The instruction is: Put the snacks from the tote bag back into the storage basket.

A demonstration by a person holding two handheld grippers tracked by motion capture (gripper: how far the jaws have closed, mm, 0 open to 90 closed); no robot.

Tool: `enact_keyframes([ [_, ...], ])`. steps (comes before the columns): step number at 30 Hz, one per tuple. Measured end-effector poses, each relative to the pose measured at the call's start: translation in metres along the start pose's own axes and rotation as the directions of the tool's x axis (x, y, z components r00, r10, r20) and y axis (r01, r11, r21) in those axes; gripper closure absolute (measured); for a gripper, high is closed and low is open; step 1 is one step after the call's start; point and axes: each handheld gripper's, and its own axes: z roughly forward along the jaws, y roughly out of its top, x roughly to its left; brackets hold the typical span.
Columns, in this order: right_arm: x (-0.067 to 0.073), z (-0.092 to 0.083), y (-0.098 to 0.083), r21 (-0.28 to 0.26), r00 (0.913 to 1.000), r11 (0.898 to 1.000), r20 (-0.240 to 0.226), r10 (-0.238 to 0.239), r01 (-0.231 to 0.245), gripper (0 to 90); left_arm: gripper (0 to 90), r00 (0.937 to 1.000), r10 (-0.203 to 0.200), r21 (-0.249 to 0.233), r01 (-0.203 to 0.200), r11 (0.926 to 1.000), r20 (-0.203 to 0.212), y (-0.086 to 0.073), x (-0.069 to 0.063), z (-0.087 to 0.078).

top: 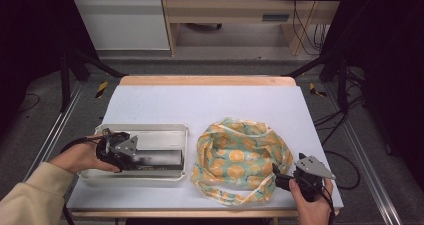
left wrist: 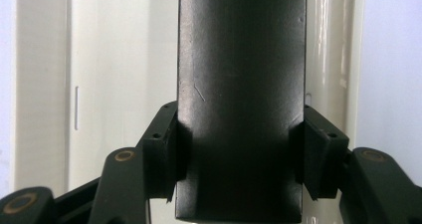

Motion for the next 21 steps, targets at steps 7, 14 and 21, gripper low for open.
enact_keyframes([
  [7, -0.0001, 0.0000, -0.0001, 0.000, 1.0000, 1.000, 0.000, -0.001, 0.001, 8.7, 43.4, 0.9999, 0.004, 0.002, -0.004, 1.0000, 0.010, 0.0000, -0.0009, 0.0002],
  [14, -0.0002, -0.0001, -0.0001, 0.001, 1.0000, 1.000, 0.001, 0.001, -0.001, 8.7, 43.4, 0.9997, 0.010, 0.007, -0.010, 0.9999, 0.022, 0.0002, -0.0020, 0.0012],
  [21, -0.0001, 0.0002, -0.0001, 0.004, 1.0000, 1.000, 0.000, -0.003, 0.003, 8.6, 43.4, 0.9997, 0.008, 0.004, -0.009, 1.0000, 0.024, -0.0002, -0.0009, 0.0022],
])
